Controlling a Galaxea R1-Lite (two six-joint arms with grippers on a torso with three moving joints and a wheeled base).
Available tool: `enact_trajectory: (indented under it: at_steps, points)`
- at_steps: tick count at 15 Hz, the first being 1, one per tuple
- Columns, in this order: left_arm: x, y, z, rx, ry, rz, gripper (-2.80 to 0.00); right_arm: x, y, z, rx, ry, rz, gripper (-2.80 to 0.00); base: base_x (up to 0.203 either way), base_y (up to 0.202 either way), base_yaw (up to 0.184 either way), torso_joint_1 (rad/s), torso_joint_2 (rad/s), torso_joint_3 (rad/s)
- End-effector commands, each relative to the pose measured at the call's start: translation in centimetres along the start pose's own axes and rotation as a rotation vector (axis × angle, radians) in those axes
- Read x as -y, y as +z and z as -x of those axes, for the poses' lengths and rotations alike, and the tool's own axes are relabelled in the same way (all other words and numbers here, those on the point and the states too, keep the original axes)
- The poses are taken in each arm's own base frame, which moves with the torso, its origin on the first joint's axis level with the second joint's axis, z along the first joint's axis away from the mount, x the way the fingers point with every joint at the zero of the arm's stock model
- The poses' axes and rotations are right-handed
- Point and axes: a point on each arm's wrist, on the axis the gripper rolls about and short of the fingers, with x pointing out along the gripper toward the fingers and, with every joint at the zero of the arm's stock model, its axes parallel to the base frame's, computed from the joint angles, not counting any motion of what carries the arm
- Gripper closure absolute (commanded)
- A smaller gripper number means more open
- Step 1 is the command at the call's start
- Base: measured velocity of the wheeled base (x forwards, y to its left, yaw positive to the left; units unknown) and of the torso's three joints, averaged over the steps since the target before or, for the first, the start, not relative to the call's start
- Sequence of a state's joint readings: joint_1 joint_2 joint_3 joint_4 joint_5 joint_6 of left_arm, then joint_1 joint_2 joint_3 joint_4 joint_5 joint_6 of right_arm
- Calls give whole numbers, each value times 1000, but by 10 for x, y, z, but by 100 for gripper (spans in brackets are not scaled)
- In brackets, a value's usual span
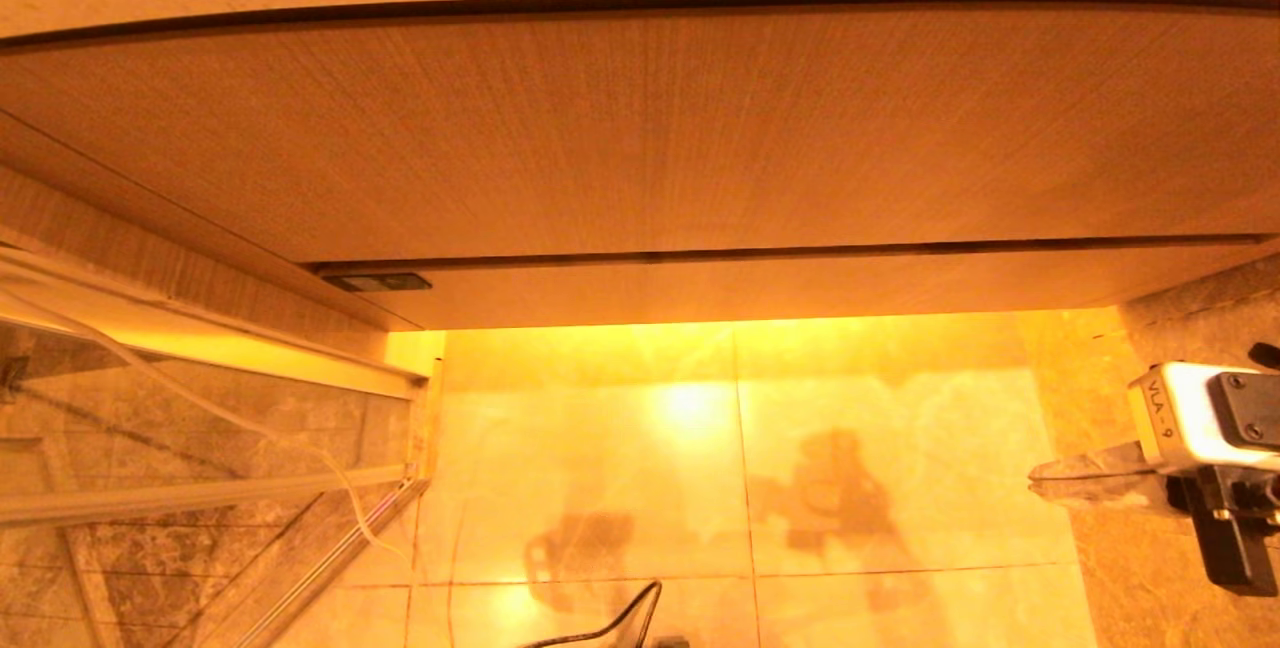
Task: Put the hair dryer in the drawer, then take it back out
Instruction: Pull open the drawer
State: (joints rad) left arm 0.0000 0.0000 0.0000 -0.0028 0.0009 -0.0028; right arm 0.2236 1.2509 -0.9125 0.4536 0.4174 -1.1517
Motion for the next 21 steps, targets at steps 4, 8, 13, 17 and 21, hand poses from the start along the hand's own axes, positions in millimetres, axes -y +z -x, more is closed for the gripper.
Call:
enact_trajectory:
  at_steps: [4, 8, 13, 17, 21]
  points:
    - [0, 0, 0, 0, 1, 0, 0, 1, -2, -6, -5, 23, 0, 0, 0, 0, 0, 0, 0, 0]
    - [0, 0, 0, 0, 1, 0, 0, 10, -6, -22, -11, 25, 12, 0, 0, 0, 0, 0, 0, 0]
    - [0, 0, 0, 0, 1, 0, 0, 33, -8, -45, 24, -81, 210, 0, 0, 0, 0, 0, 0, 0]
    - [0, 0, 0, 0, 1, 0, 0, 45, -12, -65, 52, -179, 292, 0, 0, 0, 0, 0, 0, 0]
    - [0, 0, 0, 0, 1, 0, 0, 61, -14, -82, 29, -286, 355, 0, 0, 0, 0, 0, 0, 0]
